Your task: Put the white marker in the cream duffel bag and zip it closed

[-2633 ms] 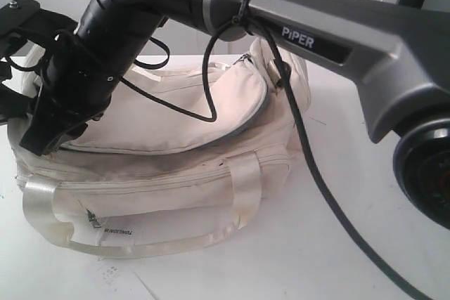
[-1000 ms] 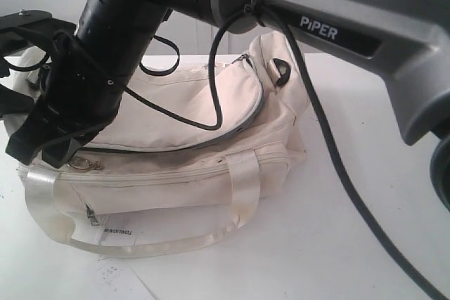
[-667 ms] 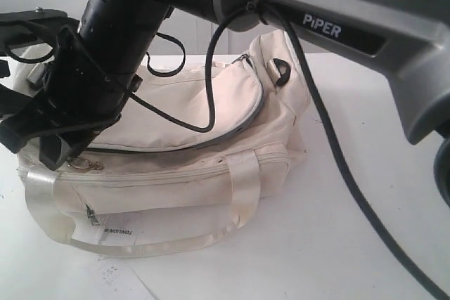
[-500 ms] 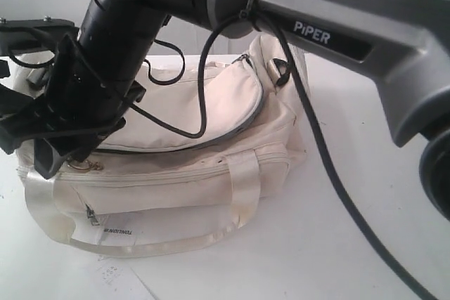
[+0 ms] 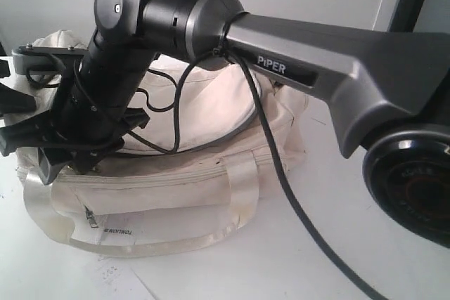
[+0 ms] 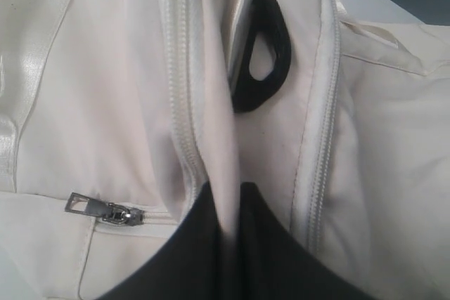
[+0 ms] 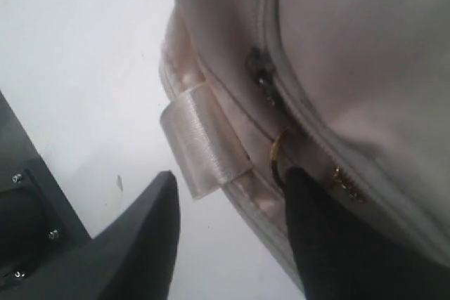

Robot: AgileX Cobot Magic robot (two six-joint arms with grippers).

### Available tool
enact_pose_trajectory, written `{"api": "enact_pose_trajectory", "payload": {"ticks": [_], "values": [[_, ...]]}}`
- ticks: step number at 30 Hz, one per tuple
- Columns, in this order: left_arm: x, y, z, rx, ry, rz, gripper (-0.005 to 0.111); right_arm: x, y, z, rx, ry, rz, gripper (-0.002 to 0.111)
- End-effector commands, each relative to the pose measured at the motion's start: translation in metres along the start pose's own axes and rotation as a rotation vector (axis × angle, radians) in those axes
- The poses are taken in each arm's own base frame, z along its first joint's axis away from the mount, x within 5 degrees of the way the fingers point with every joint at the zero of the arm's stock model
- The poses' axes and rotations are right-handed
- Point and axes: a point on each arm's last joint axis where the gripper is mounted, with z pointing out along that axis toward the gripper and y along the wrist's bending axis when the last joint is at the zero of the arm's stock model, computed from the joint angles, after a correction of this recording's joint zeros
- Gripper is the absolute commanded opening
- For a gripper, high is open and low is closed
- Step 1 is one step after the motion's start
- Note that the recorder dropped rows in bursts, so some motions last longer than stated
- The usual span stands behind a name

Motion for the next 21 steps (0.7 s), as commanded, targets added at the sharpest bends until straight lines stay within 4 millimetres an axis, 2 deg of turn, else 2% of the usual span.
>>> {"api": "enact_pose_trajectory", "payload": {"ticks": [1, 7, 15, 18, 21], "values": [[0.000, -0.003, -0.001, 0.035, -0.004, -0.011, 0.000, -0.006, -0.009, -0.010, 0.003, -0.026, 0.040, 0.046], [-0.001, -0.003, -0.001, 0.039, -0.008, -0.016, 0.000, -0.003, -0.017, -0.002, 0.024, 0.019, 0.047, 0.059], [-0.001, -0.003, -0.001, 0.041, -0.007, -0.016, 0.000, -0.005, -0.025, 0.017, 0.017, 0.009, 0.072, 0.057], [-0.001, -0.003, -0.001, 0.040, -0.007, -0.013, 0.000, -0.008, -0.026, 0.019, 0.019, -0.025, 0.069, 0.050], [-0.001, -0.003, -0.001, 0.040, -0.007, -0.004, 0.000, -0.008, -0.026, 0.017, 0.019, -0.031, 0.045, 0.027]]}}
